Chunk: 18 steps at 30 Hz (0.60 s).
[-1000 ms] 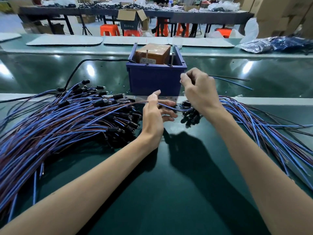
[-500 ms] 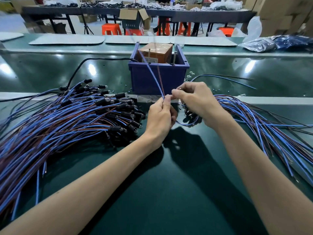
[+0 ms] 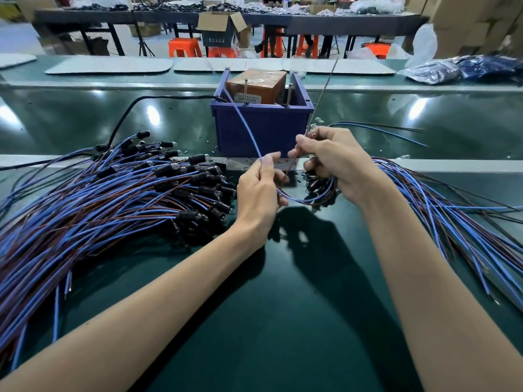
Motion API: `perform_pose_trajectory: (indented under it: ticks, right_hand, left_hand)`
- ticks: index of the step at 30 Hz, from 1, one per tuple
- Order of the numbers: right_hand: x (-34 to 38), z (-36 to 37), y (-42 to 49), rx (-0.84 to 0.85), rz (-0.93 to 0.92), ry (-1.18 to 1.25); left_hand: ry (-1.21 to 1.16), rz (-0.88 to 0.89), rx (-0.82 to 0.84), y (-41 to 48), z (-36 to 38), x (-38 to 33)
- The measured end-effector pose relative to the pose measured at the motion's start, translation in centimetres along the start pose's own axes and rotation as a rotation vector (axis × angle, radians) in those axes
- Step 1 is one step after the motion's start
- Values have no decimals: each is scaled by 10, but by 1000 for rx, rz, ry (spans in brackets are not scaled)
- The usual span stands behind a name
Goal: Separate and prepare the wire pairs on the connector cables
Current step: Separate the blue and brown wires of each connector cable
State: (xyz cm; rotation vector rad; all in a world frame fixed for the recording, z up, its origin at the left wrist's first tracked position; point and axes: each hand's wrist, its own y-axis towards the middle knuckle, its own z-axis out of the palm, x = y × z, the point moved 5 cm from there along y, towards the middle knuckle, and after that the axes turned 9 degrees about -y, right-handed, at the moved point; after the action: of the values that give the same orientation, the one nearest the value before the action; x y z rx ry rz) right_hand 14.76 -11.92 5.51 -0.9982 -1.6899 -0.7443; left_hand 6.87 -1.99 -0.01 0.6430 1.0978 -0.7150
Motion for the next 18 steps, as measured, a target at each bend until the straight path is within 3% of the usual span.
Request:
perform_pose_trajectory:
  ticks: [4, 18]
  right_hand:
    - [-1, -1, 2, 1, 17, -63]
    - [-3, 6, 7, -57, -9, -230]
  left_hand:
    - [-57, 21, -94, 5, -8, -2]
    - [-8, 48, -118, 4, -6, -1]
